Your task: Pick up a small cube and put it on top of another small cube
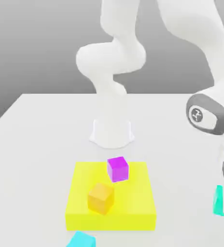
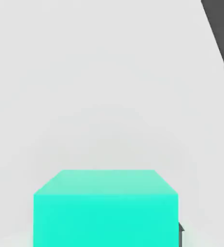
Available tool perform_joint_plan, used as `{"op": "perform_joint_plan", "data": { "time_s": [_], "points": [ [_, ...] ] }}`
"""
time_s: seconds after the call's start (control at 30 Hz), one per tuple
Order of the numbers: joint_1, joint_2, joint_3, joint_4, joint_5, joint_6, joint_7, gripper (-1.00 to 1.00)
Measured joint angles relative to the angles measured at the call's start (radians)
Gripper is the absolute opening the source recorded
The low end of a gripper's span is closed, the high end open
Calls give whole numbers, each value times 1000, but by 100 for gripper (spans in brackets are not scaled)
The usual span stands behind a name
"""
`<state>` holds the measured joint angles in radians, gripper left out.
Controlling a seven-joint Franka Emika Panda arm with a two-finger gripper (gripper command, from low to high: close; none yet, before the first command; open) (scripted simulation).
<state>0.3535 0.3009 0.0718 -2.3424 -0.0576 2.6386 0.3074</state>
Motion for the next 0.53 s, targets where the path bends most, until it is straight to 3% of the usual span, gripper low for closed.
{"op": "perform_joint_plan", "data": {
  "time_s": [0.3, 0.4, 0.43, 0.53],
  "points": [
    [-190, -66, -234, -2, 123, -66, 261, -100],
    [-252, 18, -273, 18, 190, -6, 303, -100],
    [-265, 53, -268, 22, 208, 25, 298, 100],
    [-265, 53, -268, 22, 208, 25, 298, 100]
  ]
}}
